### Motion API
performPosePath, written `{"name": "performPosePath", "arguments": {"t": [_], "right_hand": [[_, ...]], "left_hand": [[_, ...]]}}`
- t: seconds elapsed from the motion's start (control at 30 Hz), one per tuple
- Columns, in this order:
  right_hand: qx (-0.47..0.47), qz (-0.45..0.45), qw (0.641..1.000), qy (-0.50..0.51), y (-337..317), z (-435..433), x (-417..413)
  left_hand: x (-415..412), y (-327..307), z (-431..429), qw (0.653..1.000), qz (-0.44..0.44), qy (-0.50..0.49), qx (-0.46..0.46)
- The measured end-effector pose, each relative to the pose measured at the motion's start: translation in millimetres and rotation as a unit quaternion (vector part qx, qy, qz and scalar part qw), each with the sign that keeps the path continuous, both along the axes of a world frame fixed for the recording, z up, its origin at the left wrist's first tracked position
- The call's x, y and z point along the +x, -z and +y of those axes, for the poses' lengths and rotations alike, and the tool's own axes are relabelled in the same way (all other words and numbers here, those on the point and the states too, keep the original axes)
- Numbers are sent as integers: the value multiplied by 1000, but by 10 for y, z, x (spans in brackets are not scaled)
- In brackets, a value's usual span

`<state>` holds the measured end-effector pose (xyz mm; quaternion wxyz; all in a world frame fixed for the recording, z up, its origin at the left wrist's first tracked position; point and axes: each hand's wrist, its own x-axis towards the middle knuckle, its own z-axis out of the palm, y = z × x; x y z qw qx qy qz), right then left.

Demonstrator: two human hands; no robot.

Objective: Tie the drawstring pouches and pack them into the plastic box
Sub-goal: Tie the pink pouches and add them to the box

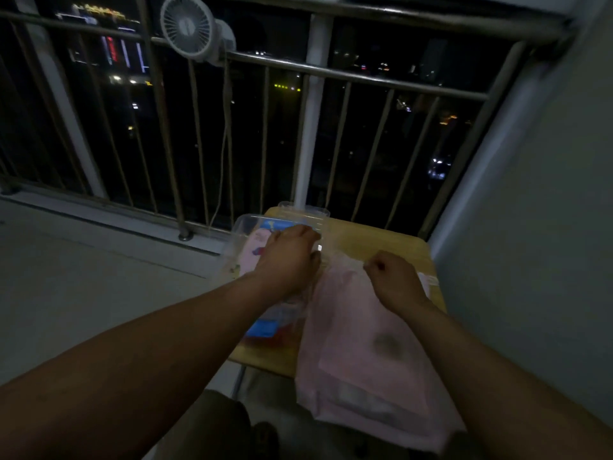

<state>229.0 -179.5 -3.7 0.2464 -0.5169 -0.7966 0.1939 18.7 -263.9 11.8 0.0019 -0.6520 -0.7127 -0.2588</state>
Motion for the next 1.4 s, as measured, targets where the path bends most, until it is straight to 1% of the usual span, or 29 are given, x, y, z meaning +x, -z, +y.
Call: {"name": "performPosePath", "arguments": {"t": [0.1,0.17,0.23,0.3,0.37,0.43,0.5,0.53,0.6,0.67,0.7,0.73,0.87,0.9,0.97,1.03,1.07,1.13,1.2,1.27,1.3,1.33,1.4], "right_hand": [[-63,22,995,78,251,-21,581],[-135,34,983,116,452,-51,868],[-206,58,966,146,654,-91,1035],[-250,107,945,180,814,-137,1178],[-271,144,932,194,973,-106,1224],[-265,138,934,194,1111,7,1235],[-266,124,936,196,1257,180,1216],[-293,117,930,188,1272,232,1179],[-298,109,930,185,1182,274,1096],[-305,162,919,189,1079,269,1002],[-320,182,906,206,1074,266,982],[-331,185,903,203,1095,282,976],[-324,197,909,170,1136,269,912],[-323,214,906,171,1124,254,910],[-330,274,889,160,1118,212,916],[-331,326,875,135,1081,139,935],[-331,342,872,118,1023,83,950],[-337,382,857,79,899,-4,1005],[-346,423,836,47,758,-99,1084],[-361,444,820,6,598,-214,1147],[-368,444,817,-9,506,-282,1199],[-375,439,816,-16,463,-317,1232],[-372,433,821,-5,338,-392,1301]], "left_hand": [[505,13,42,998,-38,39,27],[821,159,65,994,-77,73,1],[1023,366,83,990,-103,80,-46],[1159,596,160,985,-122,53,-108],[1147,769,220,971,-151,0,-186],[1114,915,316,953,-173,-39,-244],[1079,1017,396,940,-197,-74,-268],[1063,1049,438,937,-207,-86,-268],[1045,1105,520,933,-225,-101,-263],[1056,1113,558,928,-250,-101,-256],[1060,1118,569,928,-255,-96,-254],[1065,1121,569,928,-256,-94,-255],[1061,1127,541,920,-280,-100,-254],[1054,1132,529,918,-292,-105,-248],[1057,1116,499,923,-290,-115,-228],[1090,1059,451,930,-285,-103,-209],[1117,1012,430,926,-301,-89,-211],[1174,901,402,900,-370,-65,-221],[1230,766,337,855,-466,-51,-219],[1269,641,289,808,-550,-36,-208],[1309,504,223,798,-568,-26,-200],[1336,411,164,797,-573,-12,-190],[1402,228,21,805,-570,10,-162]]}}
